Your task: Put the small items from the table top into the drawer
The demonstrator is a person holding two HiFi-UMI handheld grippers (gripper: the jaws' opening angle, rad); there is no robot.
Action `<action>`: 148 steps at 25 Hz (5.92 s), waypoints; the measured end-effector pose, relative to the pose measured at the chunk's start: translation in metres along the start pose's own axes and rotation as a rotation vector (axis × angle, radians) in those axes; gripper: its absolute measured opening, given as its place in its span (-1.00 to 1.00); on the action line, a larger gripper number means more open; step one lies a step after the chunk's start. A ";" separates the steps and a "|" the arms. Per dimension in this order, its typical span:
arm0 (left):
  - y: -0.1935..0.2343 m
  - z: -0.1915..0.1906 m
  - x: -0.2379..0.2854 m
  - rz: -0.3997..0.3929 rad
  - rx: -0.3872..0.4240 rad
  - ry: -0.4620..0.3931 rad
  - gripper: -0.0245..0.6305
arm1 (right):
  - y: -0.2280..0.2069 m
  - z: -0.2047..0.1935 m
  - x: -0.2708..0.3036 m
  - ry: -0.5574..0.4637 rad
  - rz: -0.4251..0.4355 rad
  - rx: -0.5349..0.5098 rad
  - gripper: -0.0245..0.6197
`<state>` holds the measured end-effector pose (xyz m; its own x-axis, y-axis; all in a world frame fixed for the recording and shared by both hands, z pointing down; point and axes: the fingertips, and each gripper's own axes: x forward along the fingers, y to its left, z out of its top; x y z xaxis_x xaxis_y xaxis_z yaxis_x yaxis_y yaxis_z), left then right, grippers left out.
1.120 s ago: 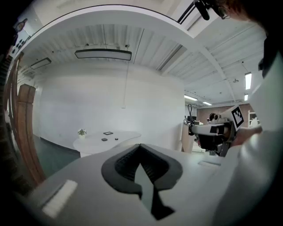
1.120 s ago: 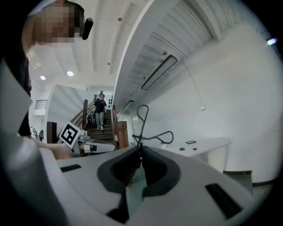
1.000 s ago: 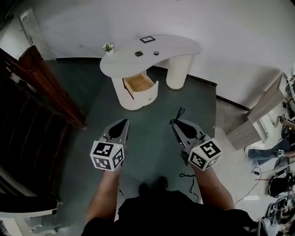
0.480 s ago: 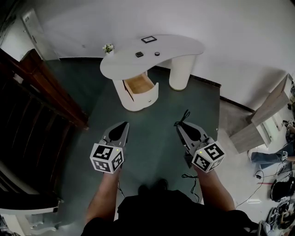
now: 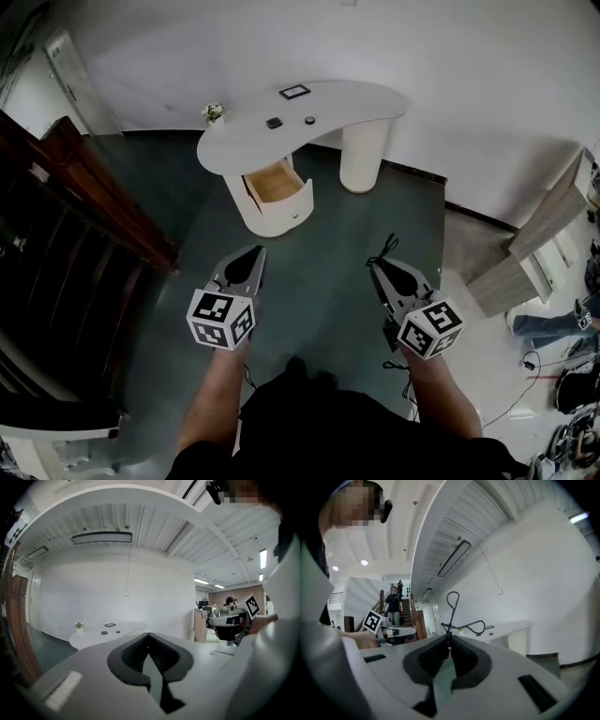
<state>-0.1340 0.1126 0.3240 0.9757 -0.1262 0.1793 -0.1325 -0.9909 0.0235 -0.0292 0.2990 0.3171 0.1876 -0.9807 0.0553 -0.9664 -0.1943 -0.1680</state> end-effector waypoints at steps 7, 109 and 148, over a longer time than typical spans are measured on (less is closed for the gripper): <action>-0.015 -0.007 0.031 -0.045 -0.006 0.007 -0.89 | -0.021 -0.001 -0.004 0.005 -0.028 0.012 -0.82; 0.364 -0.162 0.284 0.646 -0.479 0.096 -0.89 | -0.141 -0.208 0.596 0.724 0.958 -0.437 -0.82; 0.352 -0.274 0.303 0.687 -0.600 0.213 -0.89 | -0.207 -0.482 0.600 1.260 1.236 -1.186 -0.82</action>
<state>0.0669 -0.2618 0.6559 0.6053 -0.6054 0.5169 -0.7940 -0.5050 0.3384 0.1989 -0.2390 0.8599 -0.1742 0.0747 0.9819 -0.1867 0.9765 -0.1075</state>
